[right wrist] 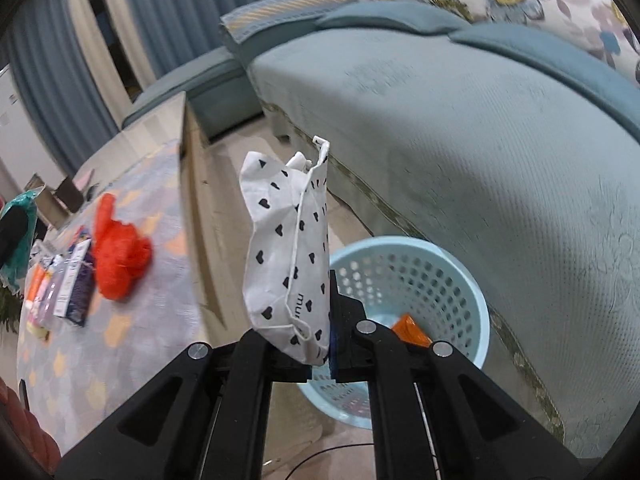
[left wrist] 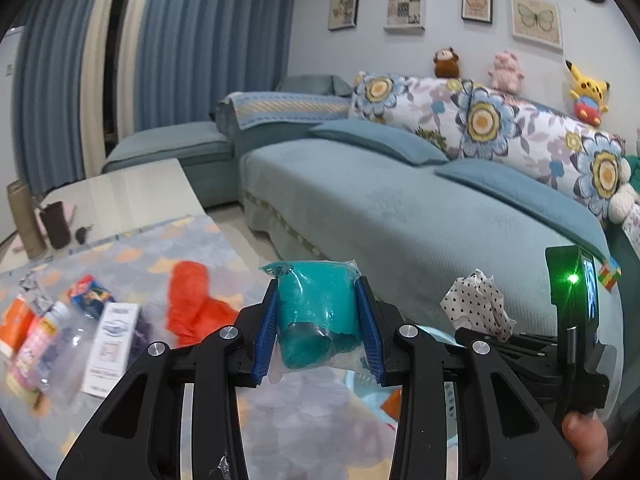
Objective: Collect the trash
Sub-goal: 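Carry the teal cloth and tissue pack over the wastebasket and release both, then move both open tools back over the table, then grasp the pink drink bottle with the left tool while the right tool grasps the white milk carton, then carry the pink bottle and milk carton to the wastebasket and release both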
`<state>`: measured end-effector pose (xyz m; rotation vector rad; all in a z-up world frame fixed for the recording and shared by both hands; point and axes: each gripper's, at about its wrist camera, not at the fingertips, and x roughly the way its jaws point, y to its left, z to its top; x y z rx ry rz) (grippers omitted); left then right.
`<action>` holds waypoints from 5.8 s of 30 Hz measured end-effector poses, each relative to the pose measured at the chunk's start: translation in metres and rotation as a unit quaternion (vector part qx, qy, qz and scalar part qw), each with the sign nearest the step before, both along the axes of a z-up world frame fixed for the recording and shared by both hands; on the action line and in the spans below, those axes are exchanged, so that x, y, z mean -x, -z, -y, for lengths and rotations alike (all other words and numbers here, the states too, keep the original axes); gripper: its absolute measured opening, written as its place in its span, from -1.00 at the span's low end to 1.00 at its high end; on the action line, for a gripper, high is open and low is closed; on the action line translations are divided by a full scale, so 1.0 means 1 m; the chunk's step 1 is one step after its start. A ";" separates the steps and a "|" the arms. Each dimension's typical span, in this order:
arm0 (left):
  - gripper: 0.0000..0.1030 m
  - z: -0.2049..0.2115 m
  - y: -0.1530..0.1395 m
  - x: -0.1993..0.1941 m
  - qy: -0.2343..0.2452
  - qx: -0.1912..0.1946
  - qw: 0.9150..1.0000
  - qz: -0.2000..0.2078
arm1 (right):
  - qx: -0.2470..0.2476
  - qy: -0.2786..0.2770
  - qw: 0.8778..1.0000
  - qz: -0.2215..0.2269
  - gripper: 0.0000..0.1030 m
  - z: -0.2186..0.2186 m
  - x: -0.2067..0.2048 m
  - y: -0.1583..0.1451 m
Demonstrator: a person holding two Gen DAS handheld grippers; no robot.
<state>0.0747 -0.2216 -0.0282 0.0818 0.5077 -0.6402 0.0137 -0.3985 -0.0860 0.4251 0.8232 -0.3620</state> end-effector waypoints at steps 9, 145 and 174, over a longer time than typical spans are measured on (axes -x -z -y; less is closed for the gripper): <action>-0.31 0.051 0.045 -0.027 0.045 -0.012 0.995 -0.083 | -0.082 0.033 0.993 -0.074 -0.92 0.040 -0.005 0.046; -0.10 0.015 -0.026 -0.029 0.092 0.043 0.987 -0.120 | 0.007 0.032 0.997 0.066 0.13 0.015 0.011 -0.053; 0.06 0.088 0.062 -0.044 0.140 0.025 0.965 -0.222 | -0.083 0.108 0.990 -0.042 0.18 0.089 0.010 0.038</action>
